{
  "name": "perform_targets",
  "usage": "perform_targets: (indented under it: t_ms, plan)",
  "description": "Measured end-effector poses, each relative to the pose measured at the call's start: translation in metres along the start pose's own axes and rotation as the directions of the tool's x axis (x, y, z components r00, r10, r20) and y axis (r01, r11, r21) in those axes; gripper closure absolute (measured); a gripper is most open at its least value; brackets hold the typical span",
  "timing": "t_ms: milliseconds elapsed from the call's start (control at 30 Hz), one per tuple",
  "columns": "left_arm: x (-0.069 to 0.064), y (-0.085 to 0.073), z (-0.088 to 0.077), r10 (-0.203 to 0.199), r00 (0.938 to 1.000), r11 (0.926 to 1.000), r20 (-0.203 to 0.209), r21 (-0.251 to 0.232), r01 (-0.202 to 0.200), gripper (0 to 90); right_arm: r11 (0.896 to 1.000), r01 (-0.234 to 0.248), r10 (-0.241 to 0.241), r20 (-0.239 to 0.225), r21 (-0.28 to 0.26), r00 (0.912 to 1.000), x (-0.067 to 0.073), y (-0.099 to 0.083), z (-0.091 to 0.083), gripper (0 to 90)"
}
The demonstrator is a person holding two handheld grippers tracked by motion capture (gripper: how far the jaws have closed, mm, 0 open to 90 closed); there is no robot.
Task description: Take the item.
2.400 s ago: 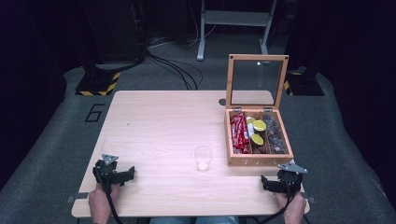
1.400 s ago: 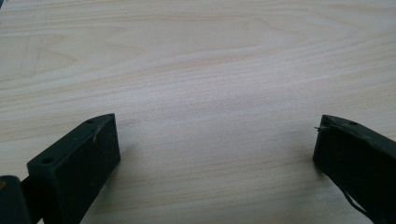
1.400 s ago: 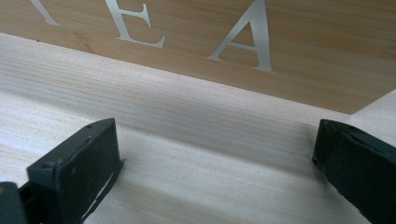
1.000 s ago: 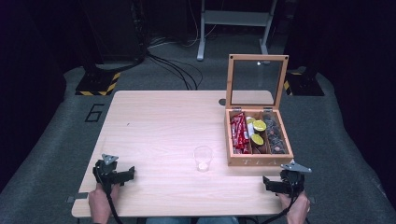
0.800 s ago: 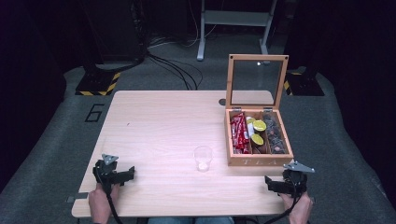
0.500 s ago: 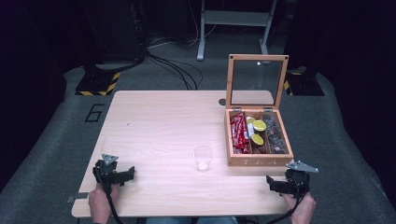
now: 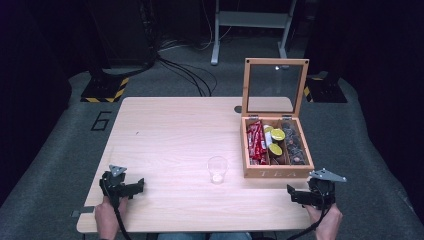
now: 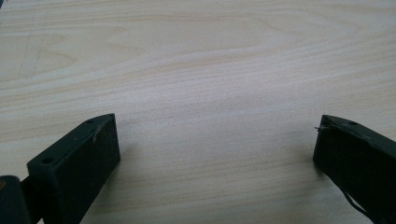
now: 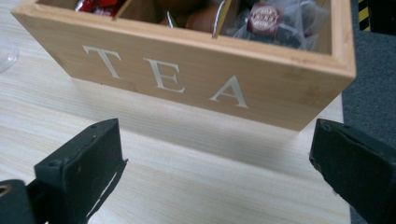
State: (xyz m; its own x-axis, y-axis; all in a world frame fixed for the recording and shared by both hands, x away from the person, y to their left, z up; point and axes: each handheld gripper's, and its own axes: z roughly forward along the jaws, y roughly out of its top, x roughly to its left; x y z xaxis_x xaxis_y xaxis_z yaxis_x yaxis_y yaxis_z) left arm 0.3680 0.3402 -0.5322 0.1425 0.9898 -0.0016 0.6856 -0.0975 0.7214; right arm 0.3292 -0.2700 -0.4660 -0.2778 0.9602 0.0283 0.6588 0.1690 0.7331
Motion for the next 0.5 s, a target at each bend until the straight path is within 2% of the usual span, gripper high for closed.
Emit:
perform_targets:
  t_ms: [167,500]
  plan:
    - [0.000,0.000,0.000,0.000,1.0000,1.0000,0.000,0.000,0.000,0.3,1.000,0.002,-0.002,-0.002,-0.027,1.0000,0.001,0.011,-0.006,2.3]
    - [0.000,0.000,0.000,0.000,1.0000,1.0000,0.000,0.000,0.000,0.3,0.999,0.025,-0.025,-0.007,-0.041,0.9997,-0.001,0.037,-0.009,4.1]
